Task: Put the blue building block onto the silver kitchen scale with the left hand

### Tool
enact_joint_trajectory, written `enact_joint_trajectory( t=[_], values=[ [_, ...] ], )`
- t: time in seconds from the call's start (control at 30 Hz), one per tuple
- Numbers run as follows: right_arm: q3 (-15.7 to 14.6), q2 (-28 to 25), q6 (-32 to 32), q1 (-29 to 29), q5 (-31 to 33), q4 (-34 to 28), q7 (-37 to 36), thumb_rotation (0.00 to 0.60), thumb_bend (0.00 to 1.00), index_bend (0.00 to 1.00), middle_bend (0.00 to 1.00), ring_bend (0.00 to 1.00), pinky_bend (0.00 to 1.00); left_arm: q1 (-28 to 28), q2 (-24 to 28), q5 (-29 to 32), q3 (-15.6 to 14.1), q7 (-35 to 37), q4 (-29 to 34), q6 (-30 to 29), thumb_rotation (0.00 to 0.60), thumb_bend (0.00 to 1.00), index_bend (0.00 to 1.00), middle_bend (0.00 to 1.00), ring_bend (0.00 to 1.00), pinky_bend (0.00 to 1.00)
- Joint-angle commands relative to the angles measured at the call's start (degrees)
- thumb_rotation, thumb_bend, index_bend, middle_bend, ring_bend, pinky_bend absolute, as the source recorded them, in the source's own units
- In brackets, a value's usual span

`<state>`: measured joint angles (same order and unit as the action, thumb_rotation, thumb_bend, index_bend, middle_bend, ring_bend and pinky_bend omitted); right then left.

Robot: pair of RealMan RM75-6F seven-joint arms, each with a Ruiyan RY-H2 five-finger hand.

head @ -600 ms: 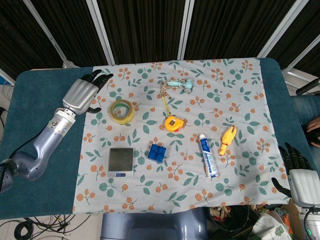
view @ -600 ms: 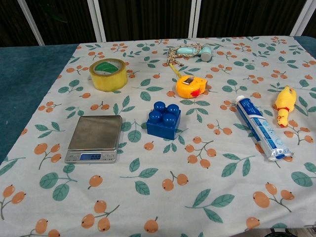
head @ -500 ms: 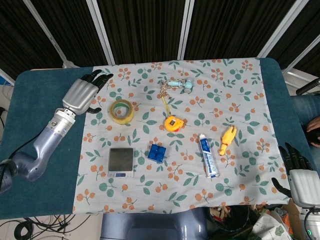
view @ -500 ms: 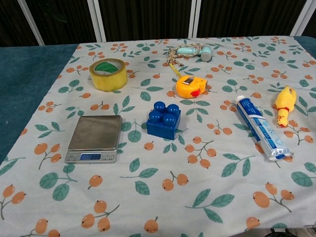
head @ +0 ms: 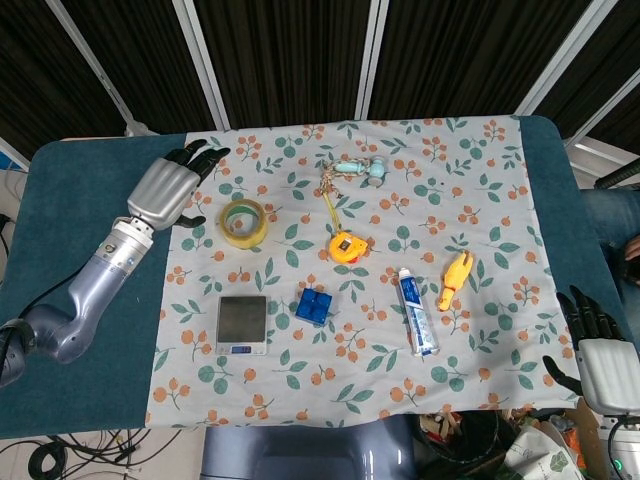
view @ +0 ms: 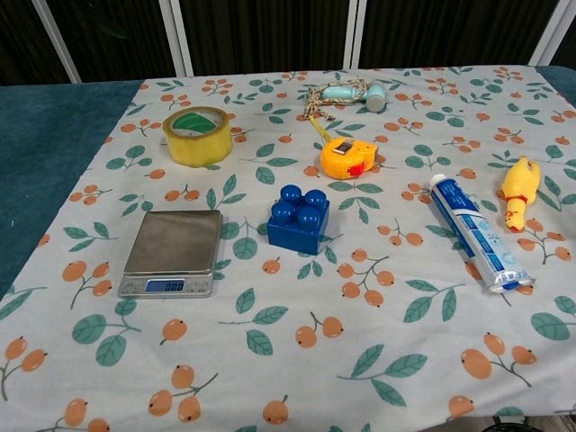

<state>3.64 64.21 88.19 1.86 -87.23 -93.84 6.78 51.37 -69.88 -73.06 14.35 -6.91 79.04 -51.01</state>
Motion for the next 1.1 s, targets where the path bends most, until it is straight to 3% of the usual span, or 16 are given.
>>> enact_joint_trajectory(
  t=[0.03,0.5,0.73,0.83,1.0,1.1],
  values=[
    [0.0,-0.09,-0.02,-0.07,0.16,-0.1,-0.04,0.6,0.15,0.0,0.0,0.07,0.18,-0.02,-0.16,0.1,-0.13,0.03,-0.23,-0.03,0.6,0.06,0.07,0.16,0.06,0.26],
    [0.03,-0.23,0.13,-0.17,0.21,-0.2,-0.15,0.6,0.15,0.0,0.0,0.07,0.18,-0.27,0.81,-0.07,-0.31,0.6,1.01,-0.52,0.6,0.06,0.06,0.16,0.06,0.26],
    [0.07,-0.44,0.05,-0.39,0.83,-0.27,-0.37,0.6,0.15,0.0,0.0,0.07,0.18,-3.37,8.34,1.47,-1.18,4.8,11.77,1.24,0.6,0.06,0.03,0.17,0.09,0.23],
    [0.09,-0.49,-0.07,-0.41,1.04,-0.35,-0.46,0.6,0.15,0.0,0.0,0.07,0.18,-7.24,10.8,-0.28,-2.7,4.6,16.65,-3.57,0.6,0.07,0.04,0.23,0.18,0.28],
    [0.07,-0.53,0.24,-0.56,0.93,-0.71,-0.1,0.6,0.16,0.0,0.0,0.07,0.18,-15.63,11.29,-5.68,-8.07,6.43,23.17,-12.49,0.6,0.21,0.14,0.5,0.53,0.58],
    [0.1,-0.44,0.5,-0.62,0.8,-0.96,0.18,0.6,0.16,0.0,0.0,0.07,0.18,-18.69,10.74,-11.41,-12.45,7.19,23.7,-14.6,0.6,0.26,0.14,0.54,0.59,0.64]
  ],
)
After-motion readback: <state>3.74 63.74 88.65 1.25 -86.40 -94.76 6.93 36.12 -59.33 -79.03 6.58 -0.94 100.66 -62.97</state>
